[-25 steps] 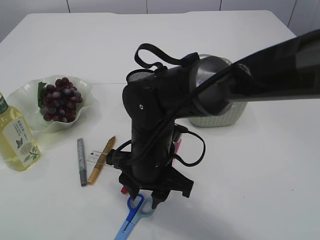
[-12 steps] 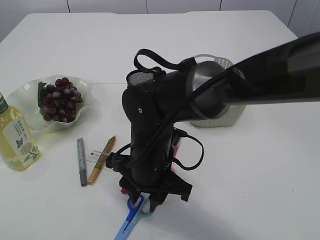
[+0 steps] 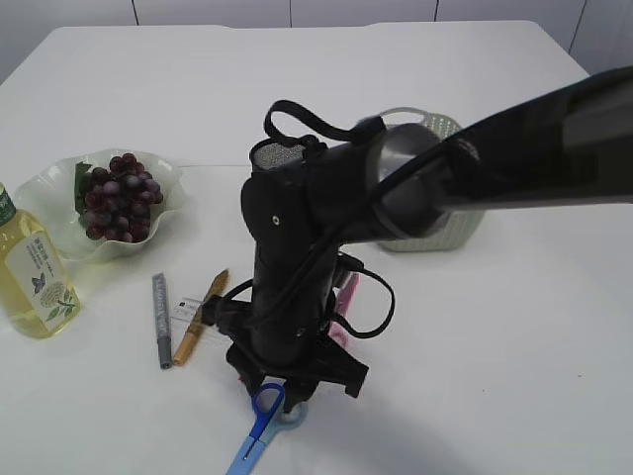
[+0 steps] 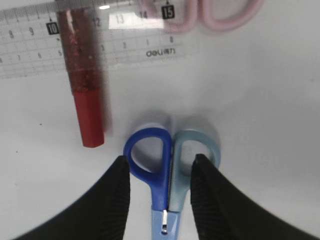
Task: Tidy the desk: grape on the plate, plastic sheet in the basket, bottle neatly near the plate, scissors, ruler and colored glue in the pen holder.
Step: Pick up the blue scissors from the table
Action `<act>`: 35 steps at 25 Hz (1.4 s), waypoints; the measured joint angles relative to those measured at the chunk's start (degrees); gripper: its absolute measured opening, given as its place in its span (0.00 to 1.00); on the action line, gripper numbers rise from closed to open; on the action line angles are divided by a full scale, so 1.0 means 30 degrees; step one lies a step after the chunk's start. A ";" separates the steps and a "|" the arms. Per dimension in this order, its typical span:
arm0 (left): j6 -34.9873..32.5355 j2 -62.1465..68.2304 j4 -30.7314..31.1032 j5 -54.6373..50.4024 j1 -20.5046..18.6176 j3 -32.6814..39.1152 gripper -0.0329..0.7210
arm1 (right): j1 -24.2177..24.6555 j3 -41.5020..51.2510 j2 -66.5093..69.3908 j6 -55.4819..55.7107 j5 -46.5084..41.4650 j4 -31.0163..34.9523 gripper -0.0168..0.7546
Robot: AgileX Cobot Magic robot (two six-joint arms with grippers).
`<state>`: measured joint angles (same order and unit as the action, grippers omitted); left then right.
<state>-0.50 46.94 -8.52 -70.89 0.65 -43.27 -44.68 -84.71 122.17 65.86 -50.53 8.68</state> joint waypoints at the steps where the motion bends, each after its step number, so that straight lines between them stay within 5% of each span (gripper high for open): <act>1: 0.0000 0.0000 0.0000 0.0000 0.0000 0.0000 0.60 | 0.0000 -0.0032 0.0123 0.0000 0.0000 0.0183 0.41; 35: 0.0000 0.0000 0.0000 0.0000 0.0000 0.0000 0.60 | 0.0000 -0.0073 0.0766 -0.0350 -0.0187 0.0307 0.41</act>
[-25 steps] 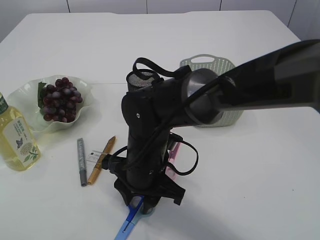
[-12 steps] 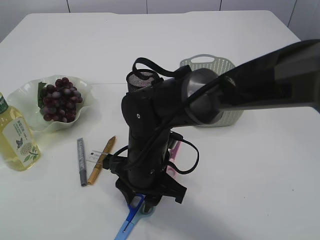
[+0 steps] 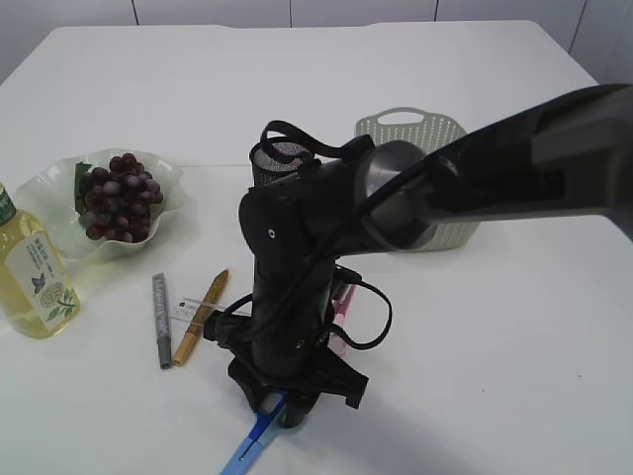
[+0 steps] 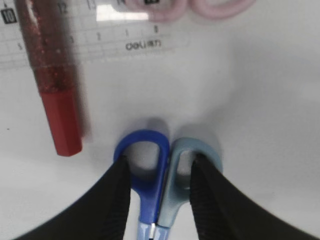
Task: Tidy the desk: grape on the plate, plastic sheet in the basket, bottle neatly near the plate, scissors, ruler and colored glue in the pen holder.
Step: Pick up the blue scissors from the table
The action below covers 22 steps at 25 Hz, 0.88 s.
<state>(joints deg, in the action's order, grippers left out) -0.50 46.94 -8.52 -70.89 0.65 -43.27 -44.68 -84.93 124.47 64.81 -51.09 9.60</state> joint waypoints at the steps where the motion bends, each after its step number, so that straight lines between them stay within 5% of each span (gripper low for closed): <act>1: 0.0000 0.0000 0.0000 0.0000 0.0000 0.0000 0.60 | 0.0000 -0.0044 0.0032 0.0000 -0.0032 0.0093 0.41; 22: 0.0000 0.0000 0.0000 0.0000 0.0000 0.0000 0.60 | 0.0000 -0.0071 0.0047 -0.0152 -0.0124 0.0393 0.41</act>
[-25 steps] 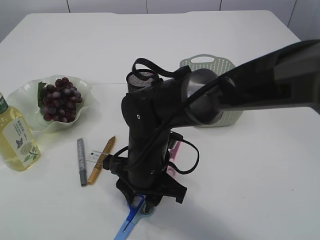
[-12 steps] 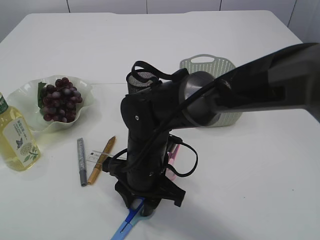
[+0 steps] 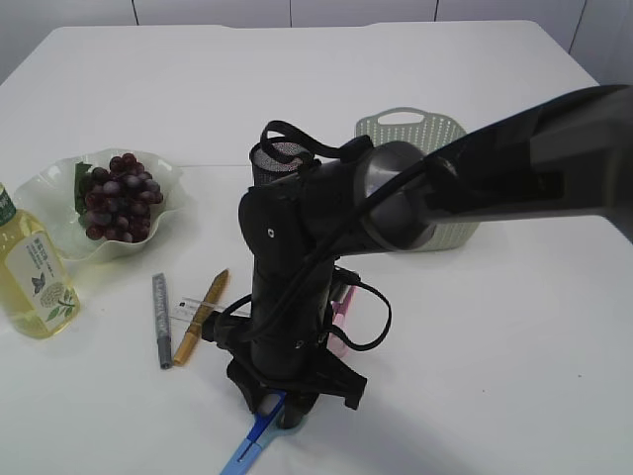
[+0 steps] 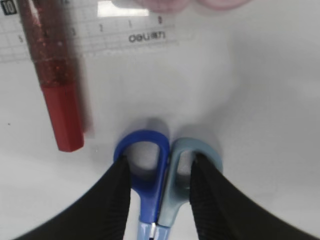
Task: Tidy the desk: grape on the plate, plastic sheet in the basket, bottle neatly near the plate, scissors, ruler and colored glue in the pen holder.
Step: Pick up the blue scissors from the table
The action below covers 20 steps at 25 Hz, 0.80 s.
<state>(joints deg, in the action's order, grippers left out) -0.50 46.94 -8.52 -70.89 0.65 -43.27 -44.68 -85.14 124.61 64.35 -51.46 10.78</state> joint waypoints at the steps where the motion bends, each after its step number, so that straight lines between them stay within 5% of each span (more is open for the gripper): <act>1: 0.0000 0.0000 0.0000 0.0000 0.0000 0.0000 0.60 | 0.0000 0.0000 0.0000 -0.0142 0.0000 -0.0002 0.41; 20: 0.0000 0.0000 0.0000 0.0000 0.0000 0.0000 0.60 | 0.0000 0.0000 0.0000 -0.5206 -0.0405 0.0046 0.41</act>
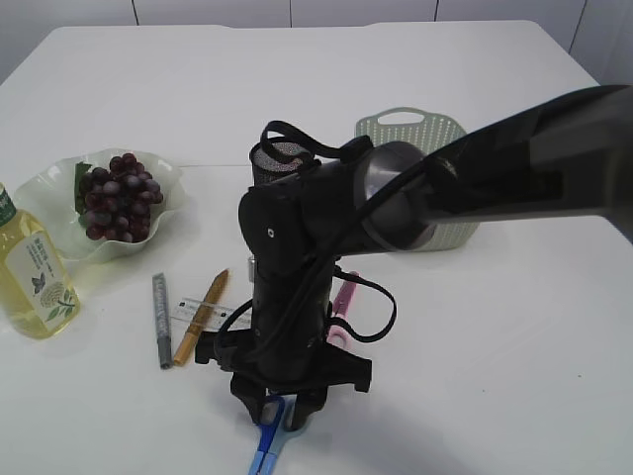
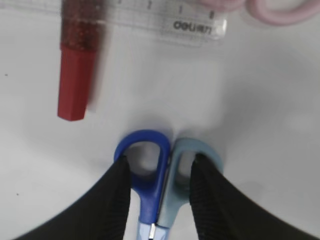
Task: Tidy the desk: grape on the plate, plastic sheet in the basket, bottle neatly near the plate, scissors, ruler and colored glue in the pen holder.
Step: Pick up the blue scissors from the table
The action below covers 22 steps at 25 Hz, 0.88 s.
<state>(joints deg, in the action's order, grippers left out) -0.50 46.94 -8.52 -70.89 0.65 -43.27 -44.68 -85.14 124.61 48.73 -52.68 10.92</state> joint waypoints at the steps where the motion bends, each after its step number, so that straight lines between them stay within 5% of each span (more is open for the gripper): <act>1: 0.0000 0.0000 0.0000 0.0000 0.0000 0.0000 0.60 | 0.0000 0.0000 0.0000 -0.0592 -0.0125 0.0000 0.41; 8: 0.0000 0.0000 0.0000 0.0000 0.0000 0.0000 0.60 | 0.0000 0.0000 0.0000 -0.4895 -0.1187 -0.0349 0.41; 22: 0.0000 0.0000 0.0000 0.0000 0.0000 0.0000 0.59 | 0.0000 -0.0088 0.0000 -0.5341 -0.2473 -0.1672 0.36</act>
<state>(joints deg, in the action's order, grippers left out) -0.50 46.94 -8.52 -70.89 0.65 -43.27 -44.68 -85.41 124.61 32.71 -60.10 5.91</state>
